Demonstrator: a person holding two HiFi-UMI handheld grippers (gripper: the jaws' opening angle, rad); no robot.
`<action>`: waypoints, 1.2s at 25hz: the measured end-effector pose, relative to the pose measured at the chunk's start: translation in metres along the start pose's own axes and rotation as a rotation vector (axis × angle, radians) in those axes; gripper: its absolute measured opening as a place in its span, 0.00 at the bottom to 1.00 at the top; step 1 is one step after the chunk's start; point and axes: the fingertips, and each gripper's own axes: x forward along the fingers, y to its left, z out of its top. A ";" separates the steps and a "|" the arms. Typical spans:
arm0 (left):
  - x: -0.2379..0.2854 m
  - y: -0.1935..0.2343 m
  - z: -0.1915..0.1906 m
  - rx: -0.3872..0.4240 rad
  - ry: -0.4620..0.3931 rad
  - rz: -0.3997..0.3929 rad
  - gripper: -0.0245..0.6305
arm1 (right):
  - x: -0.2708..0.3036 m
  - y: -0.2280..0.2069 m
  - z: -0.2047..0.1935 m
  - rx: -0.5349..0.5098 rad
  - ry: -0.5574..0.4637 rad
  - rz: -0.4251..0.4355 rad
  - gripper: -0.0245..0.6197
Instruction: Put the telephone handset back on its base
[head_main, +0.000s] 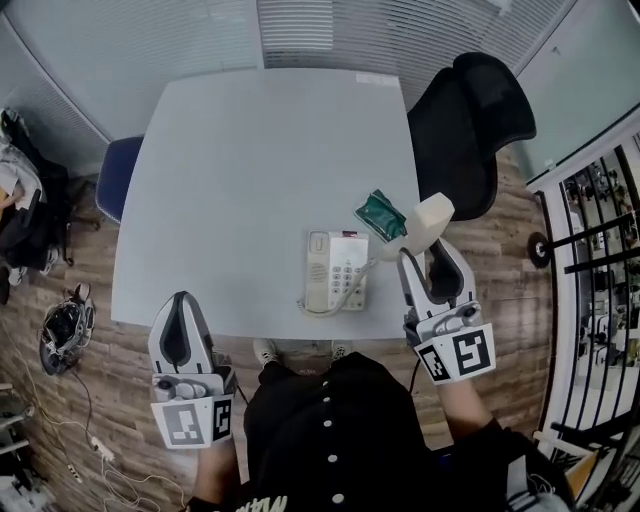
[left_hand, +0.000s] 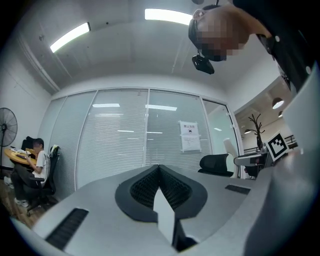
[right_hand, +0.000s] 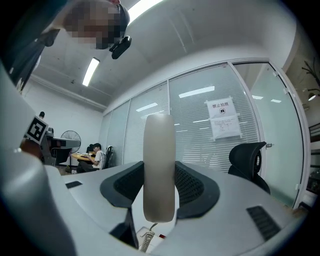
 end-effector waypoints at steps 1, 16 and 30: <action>0.003 0.003 0.000 -0.002 -0.001 -0.013 0.06 | 0.001 0.003 0.000 0.000 0.001 -0.011 0.36; 0.031 0.042 -0.013 -0.056 0.004 -0.154 0.06 | 0.006 0.035 0.003 -0.020 0.018 -0.159 0.36; 0.044 0.054 -0.022 -0.076 0.026 -0.252 0.06 | -0.001 0.054 -0.009 -0.003 0.069 -0.247 0.36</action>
